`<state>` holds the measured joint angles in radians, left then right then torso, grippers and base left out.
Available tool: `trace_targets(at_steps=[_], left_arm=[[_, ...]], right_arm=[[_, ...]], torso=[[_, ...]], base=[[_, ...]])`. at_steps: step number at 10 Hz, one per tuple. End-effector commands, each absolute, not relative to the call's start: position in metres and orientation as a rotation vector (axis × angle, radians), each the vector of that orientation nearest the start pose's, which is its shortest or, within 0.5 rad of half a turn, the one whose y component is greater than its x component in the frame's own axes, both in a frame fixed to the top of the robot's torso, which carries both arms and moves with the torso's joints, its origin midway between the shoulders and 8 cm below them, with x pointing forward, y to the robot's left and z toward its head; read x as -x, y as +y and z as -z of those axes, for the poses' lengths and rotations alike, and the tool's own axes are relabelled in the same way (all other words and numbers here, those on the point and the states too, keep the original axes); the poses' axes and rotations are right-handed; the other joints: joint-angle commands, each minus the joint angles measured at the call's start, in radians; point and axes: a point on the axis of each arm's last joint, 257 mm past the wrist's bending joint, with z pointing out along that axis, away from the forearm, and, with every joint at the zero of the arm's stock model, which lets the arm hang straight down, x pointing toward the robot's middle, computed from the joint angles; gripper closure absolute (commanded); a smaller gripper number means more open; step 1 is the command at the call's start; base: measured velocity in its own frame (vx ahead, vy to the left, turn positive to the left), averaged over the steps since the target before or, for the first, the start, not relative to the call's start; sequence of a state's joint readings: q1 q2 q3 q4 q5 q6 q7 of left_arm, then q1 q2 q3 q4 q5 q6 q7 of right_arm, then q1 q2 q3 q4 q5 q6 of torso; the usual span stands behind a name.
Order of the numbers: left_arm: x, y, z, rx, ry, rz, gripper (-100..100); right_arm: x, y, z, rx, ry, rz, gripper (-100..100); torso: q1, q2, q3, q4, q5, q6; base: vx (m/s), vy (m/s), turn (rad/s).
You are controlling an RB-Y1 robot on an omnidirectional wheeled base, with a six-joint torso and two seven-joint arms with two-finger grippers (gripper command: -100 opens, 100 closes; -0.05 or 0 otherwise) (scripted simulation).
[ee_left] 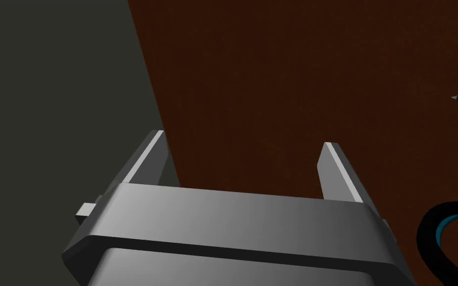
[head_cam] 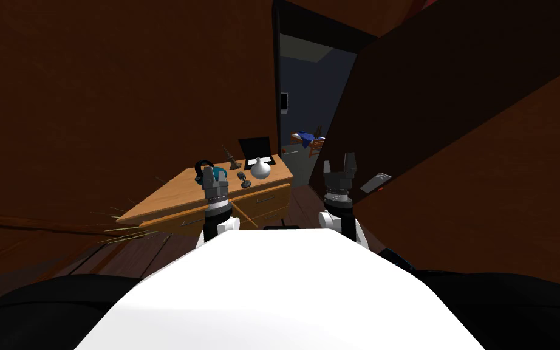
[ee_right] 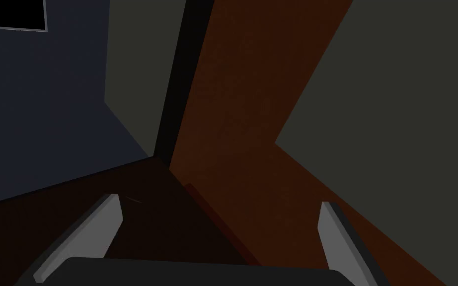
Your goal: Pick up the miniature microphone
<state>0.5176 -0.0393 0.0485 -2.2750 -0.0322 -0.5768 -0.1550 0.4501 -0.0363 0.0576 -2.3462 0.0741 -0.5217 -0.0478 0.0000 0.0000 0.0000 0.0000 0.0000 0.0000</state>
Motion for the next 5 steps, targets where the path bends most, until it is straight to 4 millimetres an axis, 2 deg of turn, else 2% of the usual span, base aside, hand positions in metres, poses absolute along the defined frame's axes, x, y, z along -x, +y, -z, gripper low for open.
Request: trace_targets(at_steps=[1, 5], left_arm=[[-0.332, 0.284, -0.03, 0.53, 0.633, 1.108, -100], [-0.347, 0.257, -0.024, 0.476, 0.725, 1.151, -100]], right_arm=[[-0.331, -0.238, -0.071, -0.502, 0.583, -1.405, 0], [-0.331, -0.238, -0.071, -0.502, 0.583, -1.405, 0]], torso=[[0.0, 0.0, 0.0, 0.0, 0.0, 0.0], [0.004, 0.005, 0.003, 0.001, 0.001, 0.0]], base=[[-0.034, 0.026, 0.019], [-0.075, 0.058, 0.014]])
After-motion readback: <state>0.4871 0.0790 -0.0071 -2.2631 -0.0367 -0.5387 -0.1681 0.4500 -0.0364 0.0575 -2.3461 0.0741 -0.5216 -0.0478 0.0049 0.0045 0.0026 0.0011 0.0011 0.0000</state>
